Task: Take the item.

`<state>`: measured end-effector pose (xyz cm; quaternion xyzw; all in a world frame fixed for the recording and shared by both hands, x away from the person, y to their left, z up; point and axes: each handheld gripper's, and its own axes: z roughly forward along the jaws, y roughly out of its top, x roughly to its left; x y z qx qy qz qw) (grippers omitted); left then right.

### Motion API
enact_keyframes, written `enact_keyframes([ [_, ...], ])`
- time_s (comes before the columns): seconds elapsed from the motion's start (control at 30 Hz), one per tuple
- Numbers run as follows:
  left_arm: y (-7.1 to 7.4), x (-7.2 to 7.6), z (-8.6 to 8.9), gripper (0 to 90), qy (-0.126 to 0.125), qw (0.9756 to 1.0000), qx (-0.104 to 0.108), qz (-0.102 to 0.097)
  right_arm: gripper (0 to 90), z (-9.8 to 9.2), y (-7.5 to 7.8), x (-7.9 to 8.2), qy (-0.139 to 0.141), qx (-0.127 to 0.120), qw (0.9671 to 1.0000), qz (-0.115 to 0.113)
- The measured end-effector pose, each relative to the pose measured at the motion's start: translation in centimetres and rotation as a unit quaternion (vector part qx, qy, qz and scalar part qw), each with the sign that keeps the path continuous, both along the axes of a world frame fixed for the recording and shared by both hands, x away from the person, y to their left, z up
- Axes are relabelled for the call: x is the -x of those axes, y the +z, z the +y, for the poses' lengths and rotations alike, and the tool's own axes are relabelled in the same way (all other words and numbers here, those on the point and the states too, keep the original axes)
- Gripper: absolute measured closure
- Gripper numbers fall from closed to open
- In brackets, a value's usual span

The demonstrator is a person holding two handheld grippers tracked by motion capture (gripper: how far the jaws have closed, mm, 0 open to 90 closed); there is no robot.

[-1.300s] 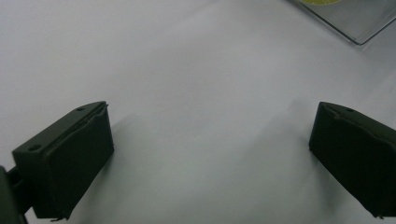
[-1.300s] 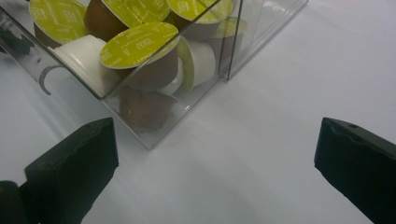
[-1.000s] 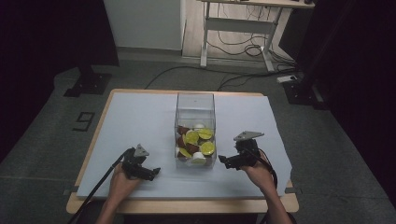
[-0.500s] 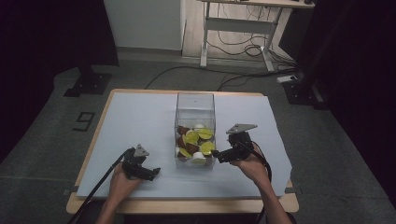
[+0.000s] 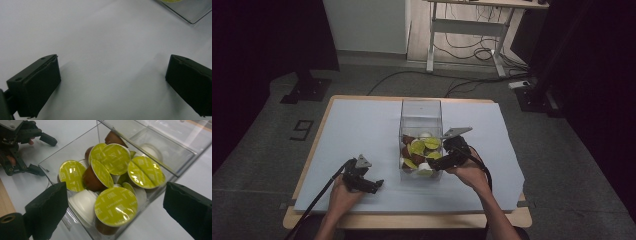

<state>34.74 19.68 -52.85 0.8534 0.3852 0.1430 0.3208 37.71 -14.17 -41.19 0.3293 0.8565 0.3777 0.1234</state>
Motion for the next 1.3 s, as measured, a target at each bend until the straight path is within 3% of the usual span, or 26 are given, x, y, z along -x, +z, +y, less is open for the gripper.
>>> enact_keyframes([
  [0.57, 0.0, 0.0, 0.0, 0.0, 0.0, 1.0, 0.0, 0.0, 21.0, 4.2, -1.9, -1.9, 0.039, 0.047, 0.998, 0.019],
  [0.8, 0.0, 0.0, 0.0, 0.0, 0.0, 1.0, -0.001, 0.0, 28.6, 5.5, -2.7, -2.3, 0.055, 0.072, 0.9955, 0.028],
  [0.93, 0.0, 0.0, 0.0, 0.0, 0.0, 1.0, 0.0, 0.0, 32.2, 6.2, -3.4, -2.6, 0.061, 0.099, 0.9927, 0.033],
  [1.17, 0.0, 0.0, 0.0, 0.0, 0.0, 1.0, 0.0, 0.0, 34.3, 6.4, -3.8, -3.2, 0.053, 0.104, 0.9921, 0.046],
  [1.2, 0.0, 0.0, 0.0, 0.0, 0.0, 1.0, 0.0, 0.0, 40.1, 6.5, -3.7, -3.2, 0.057, 0.102, 0.9918, 0.051],
  [1.3, 0.0, 0.0, 0.0, 0.0, 0.0, 1.0, -0.001, 0.0, 46.5, 6.6, -3.7, -3.3, 0.061, 0.101, 0.9913, 0.058],
])
